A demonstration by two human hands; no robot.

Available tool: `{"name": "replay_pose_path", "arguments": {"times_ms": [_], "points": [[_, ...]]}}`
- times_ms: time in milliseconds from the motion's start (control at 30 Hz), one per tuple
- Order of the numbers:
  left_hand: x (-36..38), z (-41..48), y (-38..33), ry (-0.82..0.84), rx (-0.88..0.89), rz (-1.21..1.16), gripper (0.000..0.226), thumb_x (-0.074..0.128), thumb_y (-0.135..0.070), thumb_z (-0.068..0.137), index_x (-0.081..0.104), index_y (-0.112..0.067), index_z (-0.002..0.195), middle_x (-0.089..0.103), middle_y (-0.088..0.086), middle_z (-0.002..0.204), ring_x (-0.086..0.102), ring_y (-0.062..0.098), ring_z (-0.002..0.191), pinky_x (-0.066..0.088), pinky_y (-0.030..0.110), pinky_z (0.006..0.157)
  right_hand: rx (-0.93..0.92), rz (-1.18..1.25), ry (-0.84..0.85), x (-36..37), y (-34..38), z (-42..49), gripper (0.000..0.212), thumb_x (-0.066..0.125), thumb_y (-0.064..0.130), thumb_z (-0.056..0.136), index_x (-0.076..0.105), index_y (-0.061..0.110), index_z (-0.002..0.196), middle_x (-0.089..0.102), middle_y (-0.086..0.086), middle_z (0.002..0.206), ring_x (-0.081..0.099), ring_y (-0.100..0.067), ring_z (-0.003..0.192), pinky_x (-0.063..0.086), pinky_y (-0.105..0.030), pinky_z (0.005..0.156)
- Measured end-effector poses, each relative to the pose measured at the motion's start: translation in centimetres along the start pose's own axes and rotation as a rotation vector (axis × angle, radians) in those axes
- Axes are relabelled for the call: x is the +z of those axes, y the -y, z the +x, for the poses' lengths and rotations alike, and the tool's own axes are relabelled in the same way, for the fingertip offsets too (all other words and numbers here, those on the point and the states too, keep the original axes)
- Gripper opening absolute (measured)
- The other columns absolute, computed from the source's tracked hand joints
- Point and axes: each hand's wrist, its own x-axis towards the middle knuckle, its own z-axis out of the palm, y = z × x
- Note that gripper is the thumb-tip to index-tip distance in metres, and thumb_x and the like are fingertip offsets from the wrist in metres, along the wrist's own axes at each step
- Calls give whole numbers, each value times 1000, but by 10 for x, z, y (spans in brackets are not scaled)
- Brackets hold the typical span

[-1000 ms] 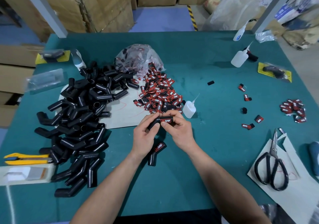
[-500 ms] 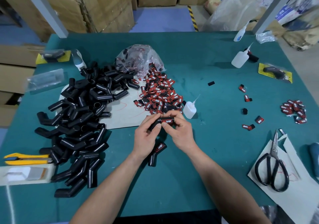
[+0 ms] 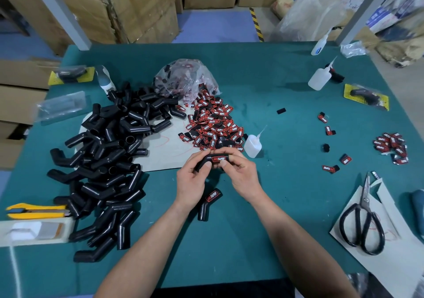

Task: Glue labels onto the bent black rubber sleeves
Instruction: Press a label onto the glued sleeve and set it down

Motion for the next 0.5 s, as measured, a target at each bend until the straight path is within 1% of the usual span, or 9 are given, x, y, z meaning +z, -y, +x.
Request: {"name": "replay_pose_path", "arguments": {"times_ms": [100,200,233,300,367,433,467,500], "points": [[-2,1,0,-20,-18,-13,33,65,-12,91,72,-30,118,74,-14,121,66,10,120,48,23,105,18,39,-36,0,1,0,14,66,13,95,80,17,95,69,-10,121,70,-35,103,59,-42,89],[-3,0,0,-18,-13,-36,33,68,-6,89,72,-24,117,75,-13,119,67,8,117,49,20,102,-1,4,-35,1,1,-1,16,66,9,94,77,17,86,71,-8,119,69,-32,106,58,-39,90],[-2,-1,0,-15,-13,-46,34,70,-3,88,72,-22,116,76,-12,117,68,7,114,49,18,100,-11,-13,-38,1,0,-1,17,66,8,94,74,15,81,71,-8,118,69,-31,109,58,-40,91],[-2,-1,-1,-24,-29,-52,37,75,3,86,72,-22,113,77,-11,113,70,5,107,51,17,95,-17,-44,-50,2,0,-1,19,64,7,94,67,7,75,71,-7,117,67,-33,112,56,-46,96],[-2,0,-1,-49,-45,-53,38,76,6,86,73,-24,109,78,-12,108,71,4,101,52,16,91,-13,-77,-30,2,-2,-2,18,63,5,95,66,-4,80,70,-8,120,65,-34,115,53,-48,100],[-3,1,0,-64,-51,-59,36,76,6,87,74,-23,108,78,-11,105,72,4,99,52,16,90,-8,-74,11,1,-4,-3,17,59,2,97,68,-12,92,67,-10,124,63,-32,118,53,-47,101],[-4,1,0,-70,-53,-58,35,76,6,87,74,-22,108,79,-11,105,72,4,99,52,16,90,-3,-53,25,1,-3,-4,17,58,0,97,68,-13,95,66,-12,125,63,-32,118,54,-46,100],[-4,2,0,-74,-56,-56,34,76,6,87,74,-21,108,79,-11,105,72,4,99,52,16,90,2,-29,20,1,-2,-4,15,58,-1,96,70,-10,96,66,-13,125,64,-31,117,54,-46,99]]}}
